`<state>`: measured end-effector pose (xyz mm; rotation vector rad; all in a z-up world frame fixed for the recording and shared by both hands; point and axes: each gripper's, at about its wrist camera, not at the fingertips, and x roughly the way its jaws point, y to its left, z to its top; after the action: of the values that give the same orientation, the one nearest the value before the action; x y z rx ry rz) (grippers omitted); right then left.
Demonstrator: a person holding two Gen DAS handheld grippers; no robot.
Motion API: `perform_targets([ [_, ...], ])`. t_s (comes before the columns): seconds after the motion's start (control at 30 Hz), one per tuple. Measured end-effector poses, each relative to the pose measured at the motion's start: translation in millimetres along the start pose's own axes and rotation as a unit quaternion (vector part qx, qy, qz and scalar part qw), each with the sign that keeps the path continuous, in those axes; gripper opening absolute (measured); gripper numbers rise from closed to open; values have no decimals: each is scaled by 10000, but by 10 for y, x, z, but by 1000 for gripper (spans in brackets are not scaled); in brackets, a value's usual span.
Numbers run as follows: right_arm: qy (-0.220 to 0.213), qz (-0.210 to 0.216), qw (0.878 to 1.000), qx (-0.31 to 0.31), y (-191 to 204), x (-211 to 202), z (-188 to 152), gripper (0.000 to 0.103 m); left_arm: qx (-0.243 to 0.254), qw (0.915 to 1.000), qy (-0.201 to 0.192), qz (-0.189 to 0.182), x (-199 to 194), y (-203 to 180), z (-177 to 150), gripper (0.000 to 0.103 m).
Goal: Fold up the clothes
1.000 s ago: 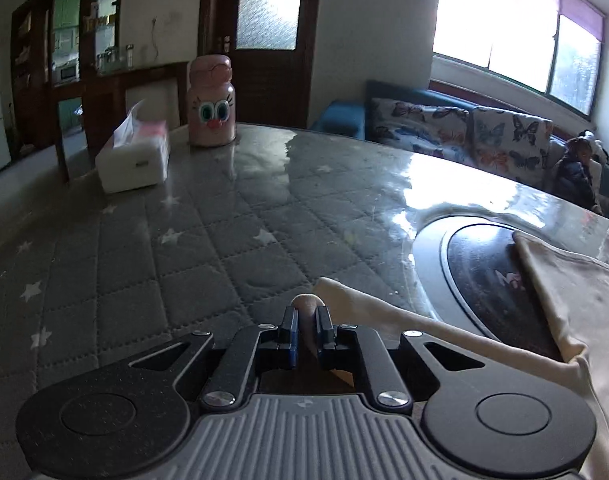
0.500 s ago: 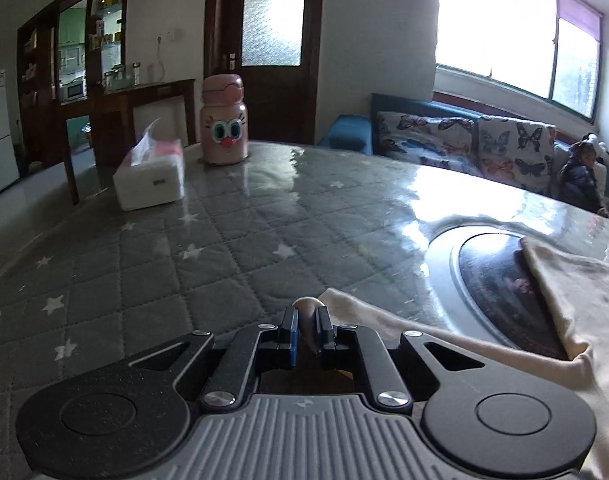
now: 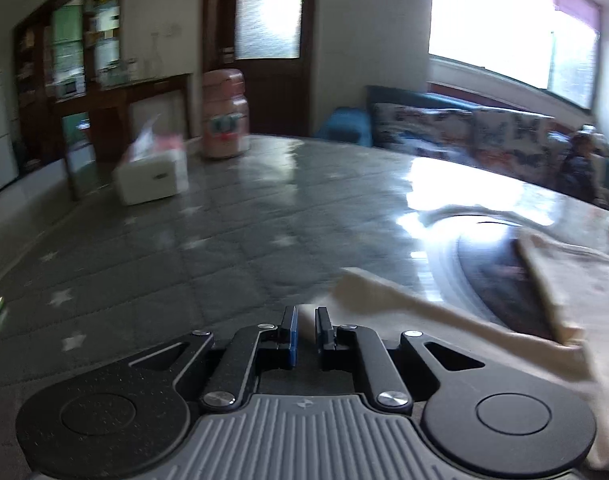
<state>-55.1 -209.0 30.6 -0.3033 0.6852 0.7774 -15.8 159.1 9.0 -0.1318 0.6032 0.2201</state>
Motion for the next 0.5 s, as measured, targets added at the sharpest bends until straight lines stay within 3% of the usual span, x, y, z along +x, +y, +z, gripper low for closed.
perform_targets([
  [0.13,240,58,9996,149,-51,63,-134,41,311,9957,42,-871,-168,-407,-3,16],
  [0.2,344,161,9992,138,-16,85,-210,41,513,9898,75,-1324,-251,-638,-23,35],
  [0.27,354,186,9992,39,44,53,-274,43,785,9823,104,-1696,-328,-884,-79,47],
  [0.37,280,240,9993,33,68,-43,-288,42,1174,9675,143,-2235,-437,-1249,-161,48],
  [0.5,97,44,9999,68,23,-177,-256,42,1411,9553,187,-2590,-473,-1633,-237,56],
])
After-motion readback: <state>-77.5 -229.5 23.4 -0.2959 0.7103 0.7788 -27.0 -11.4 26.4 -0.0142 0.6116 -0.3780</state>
